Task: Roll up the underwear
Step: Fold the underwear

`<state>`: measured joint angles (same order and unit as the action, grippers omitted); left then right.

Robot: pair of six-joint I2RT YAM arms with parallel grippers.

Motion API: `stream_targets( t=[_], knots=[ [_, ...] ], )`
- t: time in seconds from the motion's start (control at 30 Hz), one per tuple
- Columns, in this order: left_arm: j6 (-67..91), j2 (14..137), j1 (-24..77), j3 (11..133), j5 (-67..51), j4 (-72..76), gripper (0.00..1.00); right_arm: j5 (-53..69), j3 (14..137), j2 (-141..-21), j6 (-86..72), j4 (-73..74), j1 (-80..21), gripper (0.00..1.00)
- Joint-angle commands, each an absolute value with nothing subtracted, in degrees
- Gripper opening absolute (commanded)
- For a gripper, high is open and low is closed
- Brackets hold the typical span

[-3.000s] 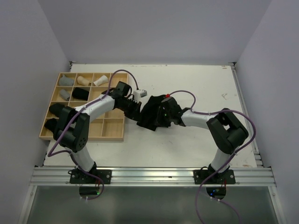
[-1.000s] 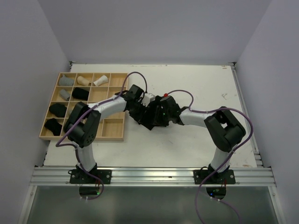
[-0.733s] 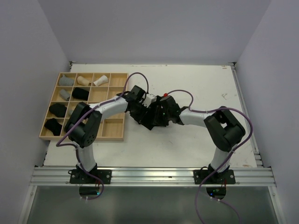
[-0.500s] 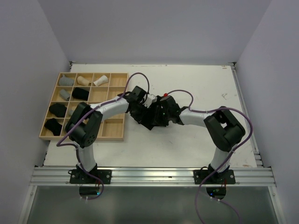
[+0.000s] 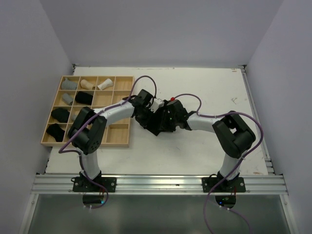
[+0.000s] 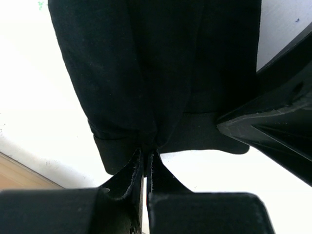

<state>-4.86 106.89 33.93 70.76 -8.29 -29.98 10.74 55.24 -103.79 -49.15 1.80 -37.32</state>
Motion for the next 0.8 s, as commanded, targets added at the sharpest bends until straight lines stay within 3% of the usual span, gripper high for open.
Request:
stream_targets(
  t=[0.0,0.37,0.77],
  knots=[
    [-6.9,104.3,33.9,73.7,-9.7,-33.7,0.00,8.8,54.7,-106.6,-48.5,5.6,-37.4,0.36],
    [-5.9,101.7,34.0,77.4,-19.3,-38.9,0.00,9.2,54.4,-106.4,-48.5,4.8,-37.4,0.32],
    [-0.4,106.4,34.2,75.6,-32.9,-33.7,0.00,9.4,52.8,-105.3,-49.0,4.1,-37.4,0.31]
  ],
)
